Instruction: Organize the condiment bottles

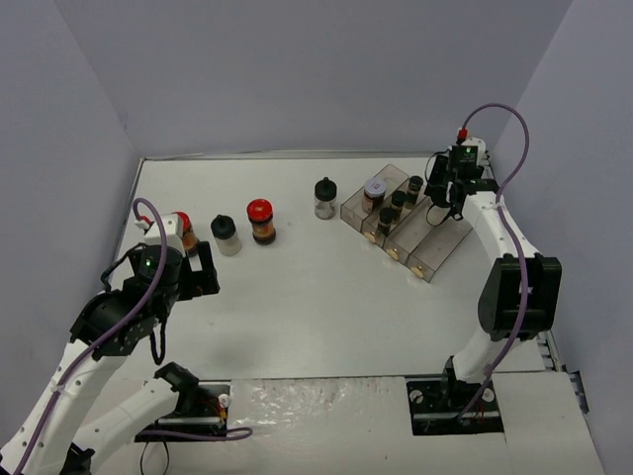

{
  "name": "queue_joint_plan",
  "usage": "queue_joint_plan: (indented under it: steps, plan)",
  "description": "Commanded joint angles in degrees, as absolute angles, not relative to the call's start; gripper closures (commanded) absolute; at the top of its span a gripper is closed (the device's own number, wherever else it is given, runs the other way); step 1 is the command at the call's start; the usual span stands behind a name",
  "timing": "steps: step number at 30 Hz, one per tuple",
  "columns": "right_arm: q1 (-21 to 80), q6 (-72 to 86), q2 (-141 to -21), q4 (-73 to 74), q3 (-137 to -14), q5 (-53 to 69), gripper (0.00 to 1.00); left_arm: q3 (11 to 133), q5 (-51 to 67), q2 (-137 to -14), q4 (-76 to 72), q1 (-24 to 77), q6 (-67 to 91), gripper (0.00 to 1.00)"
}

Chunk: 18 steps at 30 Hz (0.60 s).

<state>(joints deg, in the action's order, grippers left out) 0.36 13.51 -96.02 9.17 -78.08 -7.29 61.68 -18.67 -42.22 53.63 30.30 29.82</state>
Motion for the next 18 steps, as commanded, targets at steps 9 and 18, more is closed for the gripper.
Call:
queue_joint_plan:
  steps: [9,18]
  plan:
    - [-1.52,11.11,-99.22,-2.15,-81.87,-8.01,1.00,62.65,-19.23,-41.68,52.94,29.88,31.71,0.03]
    - [-2.47,9.31,-102.14,-5.24,-81.03,-6.89,1.00,62.40,-20.00,-41.04,54.19,29.88,31.90,0.03]
